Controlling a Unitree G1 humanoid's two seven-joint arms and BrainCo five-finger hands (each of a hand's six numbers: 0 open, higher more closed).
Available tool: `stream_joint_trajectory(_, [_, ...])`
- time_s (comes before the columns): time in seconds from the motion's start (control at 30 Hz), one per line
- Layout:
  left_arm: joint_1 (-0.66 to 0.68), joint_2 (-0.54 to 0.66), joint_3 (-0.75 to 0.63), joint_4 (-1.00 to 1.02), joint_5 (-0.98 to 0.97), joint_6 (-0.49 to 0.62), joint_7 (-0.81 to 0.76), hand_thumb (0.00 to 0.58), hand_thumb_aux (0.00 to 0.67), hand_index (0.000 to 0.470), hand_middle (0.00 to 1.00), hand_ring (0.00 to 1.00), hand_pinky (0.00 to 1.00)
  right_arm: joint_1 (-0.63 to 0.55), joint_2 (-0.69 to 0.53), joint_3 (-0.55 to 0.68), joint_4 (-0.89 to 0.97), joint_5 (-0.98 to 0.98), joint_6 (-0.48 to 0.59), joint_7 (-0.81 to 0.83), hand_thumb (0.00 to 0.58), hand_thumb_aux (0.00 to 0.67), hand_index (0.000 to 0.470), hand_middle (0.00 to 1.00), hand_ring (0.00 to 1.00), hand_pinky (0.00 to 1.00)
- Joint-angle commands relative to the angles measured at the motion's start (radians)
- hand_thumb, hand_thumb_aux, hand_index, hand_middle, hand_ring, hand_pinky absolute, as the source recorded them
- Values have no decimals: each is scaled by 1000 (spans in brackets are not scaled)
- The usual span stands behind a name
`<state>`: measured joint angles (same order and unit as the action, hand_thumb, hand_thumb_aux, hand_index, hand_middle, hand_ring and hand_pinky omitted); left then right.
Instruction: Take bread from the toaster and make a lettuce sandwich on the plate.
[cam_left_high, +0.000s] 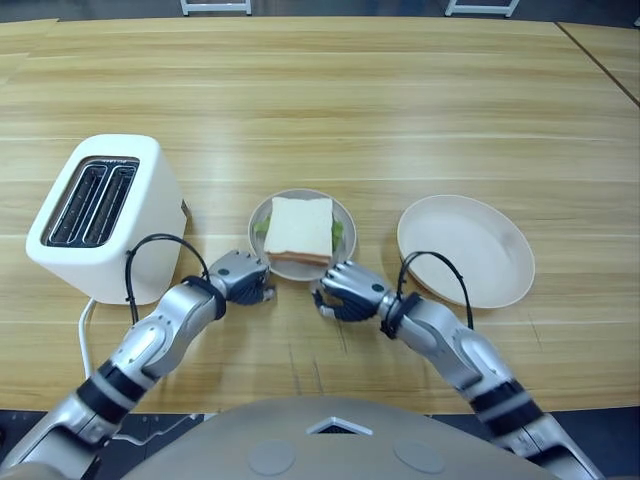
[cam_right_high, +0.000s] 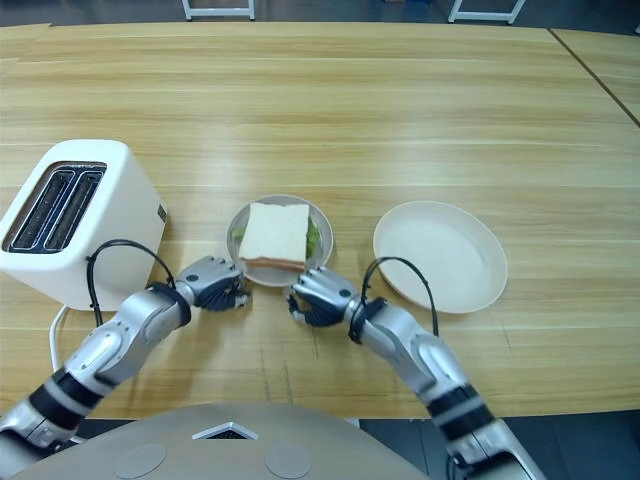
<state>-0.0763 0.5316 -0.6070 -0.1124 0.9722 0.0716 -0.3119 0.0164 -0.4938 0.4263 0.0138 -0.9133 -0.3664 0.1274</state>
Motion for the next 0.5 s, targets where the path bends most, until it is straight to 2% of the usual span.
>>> stream_joint_trajectory(0.03, [-157,-112,-17,260,64,36,98,580,670,470,1000,1000,1000,-196,87,52,300,-139,123,-171,580,670,470,1000,1000,1000])
stream_joint_trajectory(0.13, [-279,-186,-8,516,63,59,201,580,670,470,1000,1000,1000,-347,180,77,566,-155,193,-317,580,670,470,1000,1000,1000])
stream_joint_trajectory(0.2, [-343,-217,-1,641,57,70,264,580,670,470,1000,1000,1000,-398,220,82,650,-140,214,-374,580,670,470,1000,1000,1000])
stream_joint_trajectory(0.27, [-369,-228,2,686,53,75,303,580,670,470,1000,1000,1000,-420,235,91,668,-127,214,-402,580,670,470,1000,1000,1000])
stream_joint_trajectory(0.3, [-367,-227,5,677,48,75,312,580,670,470,231,231,231,-423,234,95,661,-123,211,-409,580,670,470,1000,1000,1000])
stream_joint_trajectory(0.33, [-355,-223,9,649,42,80,316,580,670,470,0,0,0,-418,225,96,641,-115,208,-414,580,670,470,1000,1000,1000])
stream_joint_trajectory(0.37, [-328,-214,15,598,33,85,309,576,615,431,0,0,0,-403,208,91,602,-106,206,-414,580,670,470,1000,1000,1000])
stream_joint_trajectory(0.4, [-295,-207,27,542,14,83,303,548,512,359,0,0,0,-382,189,84,557,-96,206,-413,580,670,470,1000,1000,1000])
stream_joint_trajectory(0.47, [-206,-196,52,402,-35,75,278,449,352,247,0,0,0,-318,146,60,443,-80,211,-420,580,670,470,961,961,961])
stream_joint_trajectory(0.5, [-149,-189,56,327,-54,68,272,307,210,147,0,0,0,-273,123,49,391,-70,209,-425,580,670,470,847,847,847])
